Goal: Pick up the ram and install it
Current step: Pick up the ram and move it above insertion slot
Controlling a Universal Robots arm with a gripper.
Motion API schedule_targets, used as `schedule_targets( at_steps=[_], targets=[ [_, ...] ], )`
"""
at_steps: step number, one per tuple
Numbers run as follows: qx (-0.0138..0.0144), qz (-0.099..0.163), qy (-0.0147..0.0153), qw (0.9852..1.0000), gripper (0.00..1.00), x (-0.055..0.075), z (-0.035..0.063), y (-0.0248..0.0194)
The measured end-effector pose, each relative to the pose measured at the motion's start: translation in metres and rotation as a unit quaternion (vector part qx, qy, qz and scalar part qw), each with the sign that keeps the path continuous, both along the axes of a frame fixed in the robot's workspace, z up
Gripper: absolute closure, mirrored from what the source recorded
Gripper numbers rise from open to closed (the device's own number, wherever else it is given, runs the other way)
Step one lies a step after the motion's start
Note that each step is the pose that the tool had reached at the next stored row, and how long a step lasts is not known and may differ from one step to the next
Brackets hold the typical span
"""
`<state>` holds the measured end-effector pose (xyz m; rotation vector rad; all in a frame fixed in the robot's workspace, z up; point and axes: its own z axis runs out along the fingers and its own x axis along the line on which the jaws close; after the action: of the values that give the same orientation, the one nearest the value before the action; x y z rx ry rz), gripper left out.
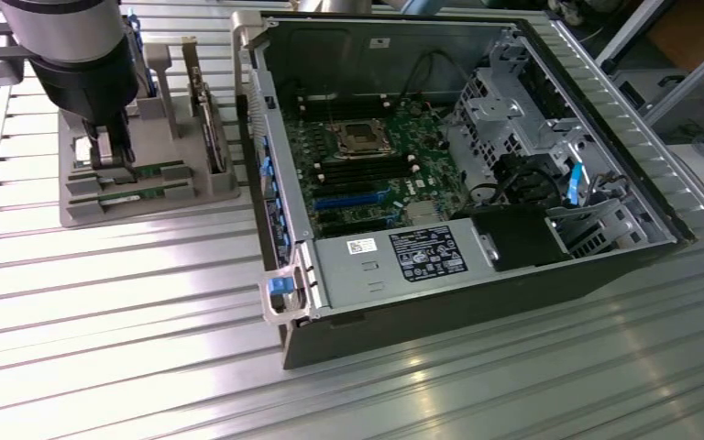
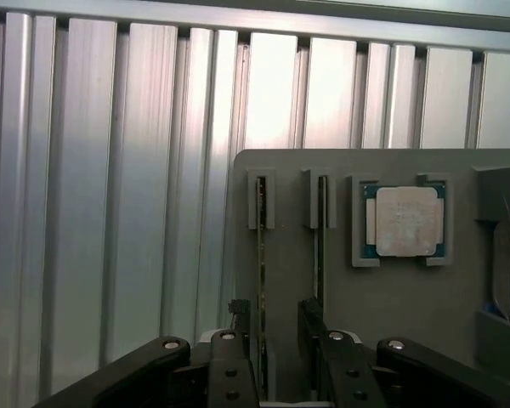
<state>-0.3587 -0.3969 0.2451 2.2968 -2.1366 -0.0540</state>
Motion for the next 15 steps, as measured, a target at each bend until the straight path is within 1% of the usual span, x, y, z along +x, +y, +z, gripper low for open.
schedule_targets(
  at_steps=[3, 15],
  targets=[
    [-0.0005, 0.002, 0.0000, 1.0000, 0.64, 0.000, -0.0026, 0.0000],
    [-0.0008, 0.007, 0.0000, 1.0000, 0.64, 0.000, -0.0156, 0.0000]
  ],
)
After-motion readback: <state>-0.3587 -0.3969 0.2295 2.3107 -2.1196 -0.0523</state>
